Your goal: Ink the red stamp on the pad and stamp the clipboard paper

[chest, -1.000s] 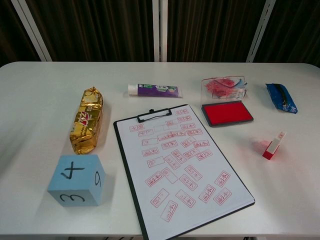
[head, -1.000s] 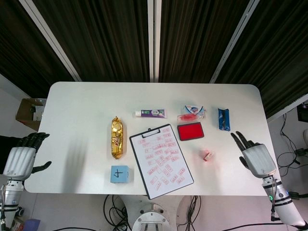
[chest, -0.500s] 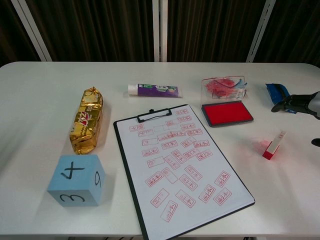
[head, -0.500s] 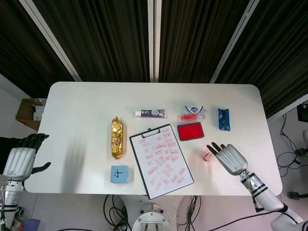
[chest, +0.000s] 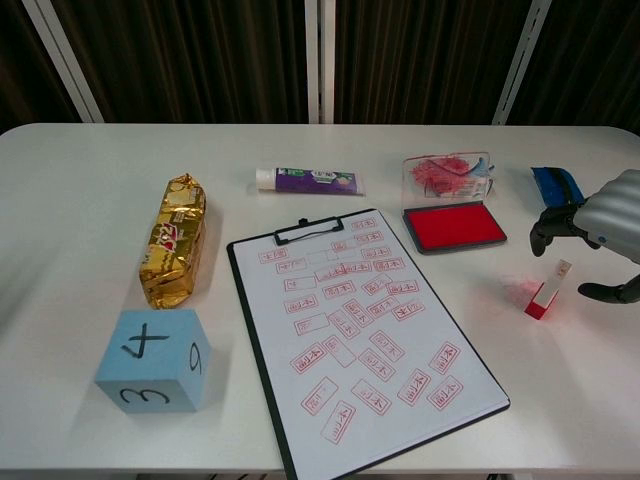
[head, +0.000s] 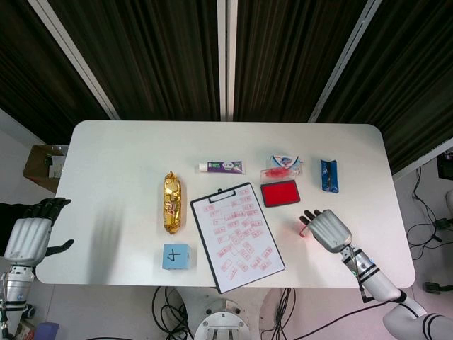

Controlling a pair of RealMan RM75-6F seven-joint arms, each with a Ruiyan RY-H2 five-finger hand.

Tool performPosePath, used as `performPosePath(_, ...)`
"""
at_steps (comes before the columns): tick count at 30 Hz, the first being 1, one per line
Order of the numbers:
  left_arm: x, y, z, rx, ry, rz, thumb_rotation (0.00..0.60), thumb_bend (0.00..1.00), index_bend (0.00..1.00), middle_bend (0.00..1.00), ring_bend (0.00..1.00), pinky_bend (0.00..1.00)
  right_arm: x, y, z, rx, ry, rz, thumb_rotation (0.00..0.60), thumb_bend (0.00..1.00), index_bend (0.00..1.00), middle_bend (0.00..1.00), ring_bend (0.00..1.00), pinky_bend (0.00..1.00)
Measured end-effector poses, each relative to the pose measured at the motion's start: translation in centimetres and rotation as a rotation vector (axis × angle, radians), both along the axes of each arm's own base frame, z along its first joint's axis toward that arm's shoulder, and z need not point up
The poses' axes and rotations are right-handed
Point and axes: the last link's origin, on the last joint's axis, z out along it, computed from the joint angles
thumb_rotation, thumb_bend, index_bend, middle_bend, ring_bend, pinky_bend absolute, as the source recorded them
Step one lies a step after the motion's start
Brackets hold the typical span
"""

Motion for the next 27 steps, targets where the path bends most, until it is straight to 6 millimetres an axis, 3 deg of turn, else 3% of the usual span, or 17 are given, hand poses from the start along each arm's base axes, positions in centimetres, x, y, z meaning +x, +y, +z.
performPosePath(27, -0.4, 0.0, 0.1, 0.002, -0.004, 0.007, 0.6, 0.0, 0.2, 0.19, 0.16, 0.24, 0.1, -0.9, -2.1, 0.02, -0.015, -0.014, 0.6, 0.18, 0.49, 0.46, 0.54, 0.78)
